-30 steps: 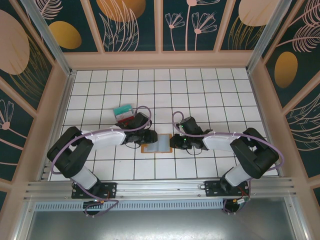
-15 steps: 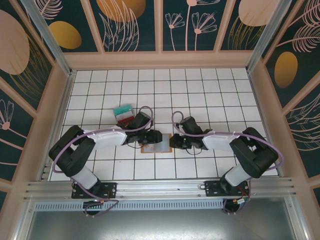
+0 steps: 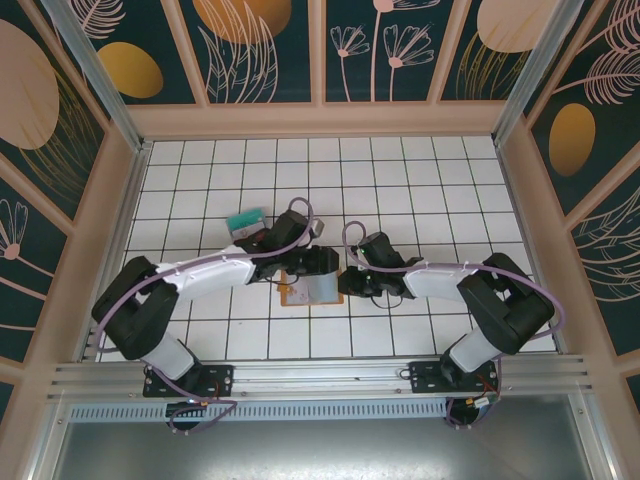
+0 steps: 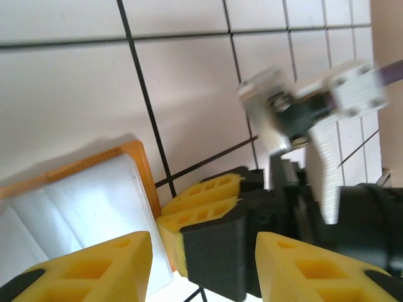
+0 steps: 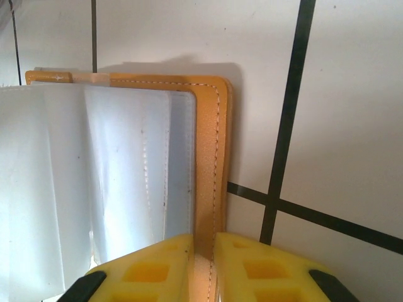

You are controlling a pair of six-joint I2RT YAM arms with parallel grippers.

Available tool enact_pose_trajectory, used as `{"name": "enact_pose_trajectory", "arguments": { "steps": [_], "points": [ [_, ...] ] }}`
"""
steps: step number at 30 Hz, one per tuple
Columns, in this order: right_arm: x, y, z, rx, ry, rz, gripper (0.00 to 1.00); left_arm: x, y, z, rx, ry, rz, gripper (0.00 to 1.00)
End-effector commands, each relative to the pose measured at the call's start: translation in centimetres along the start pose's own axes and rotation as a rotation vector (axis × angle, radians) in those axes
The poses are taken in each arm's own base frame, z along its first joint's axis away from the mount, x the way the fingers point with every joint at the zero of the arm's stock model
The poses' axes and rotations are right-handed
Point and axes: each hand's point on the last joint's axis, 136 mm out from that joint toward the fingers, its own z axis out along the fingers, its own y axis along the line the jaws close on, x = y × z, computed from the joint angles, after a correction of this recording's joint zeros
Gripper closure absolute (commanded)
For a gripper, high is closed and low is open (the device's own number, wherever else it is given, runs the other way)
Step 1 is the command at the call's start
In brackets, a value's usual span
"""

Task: Take the credit cards out of the card holder

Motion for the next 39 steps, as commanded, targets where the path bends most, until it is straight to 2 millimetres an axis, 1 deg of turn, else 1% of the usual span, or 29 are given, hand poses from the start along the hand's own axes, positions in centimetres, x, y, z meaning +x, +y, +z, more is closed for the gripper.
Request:
{"name": "enact_pose_trajectory", "arguments": {
  "steps": [1,3,5,9,11,15,20,27,32,34,39],
  "points": [
    [0.6,-1.3,0.4,0.045,0.029,0.021,0.81,-1.6,1.7,-2.5,-0.086,-0.066,0.016,0.52],
    [0.6,-1.3,0.5,0.045,0.029,0.021,0.81,-1.8,3.4,-3.4,-0.129,-0.090,-0.006,0.51],
    [0.6,-1.3,0.4,0.045,0.031,0.021,0.81,-1.6,5.3,-3.9,-0.181,-0.089,-0.029,0.51],
    [0.6,-1.2,0.4,0.044,0.031,0.021,0.81,-0.4,8.5,-3.9,-0.283,-0.061,-0.041,0.52],
    [0.6,-1.2,0.4,0.042,0.030,0.020,0.81,0.4,9.6,-3.6,-0.313,-0.043,-0.050,0.52],
    [0.6,-1.2,0.3,0.043,0.029,0.022,0.81,1.5,11.1,-3.0,-0.345,-0.014,-0.067,0.52],
    [0.6,-1.2,0.3,0.043,0.029,0.025,0.81,2.4,11.8,-2.5,-0.348,0.010,-0.083,0.52],
    [0.8,-1.3,0.4,0.042,0.032,0.025,0.81,3.0,11.6,-1.4,-0.295,0.034,-0.108,0.52],
    [0.8,-1.3,0.4,0.043,0.031,0.027,0.81,3.6,12.0,-0.8,-0.293,0.062,-0.119,0.52],
    [0.7,-1.3,0.4,0.043,0.029,0.027,0.81,3.8,11.8,-0.5,-0.275,0.068,-0.123,0.52],
    [0.8,-1.3,0.5,0.041,0.031,0.028,0.81,3.5,10.5,0.1,-0.193,0.065,-0.130,0.51]
  ]
}}
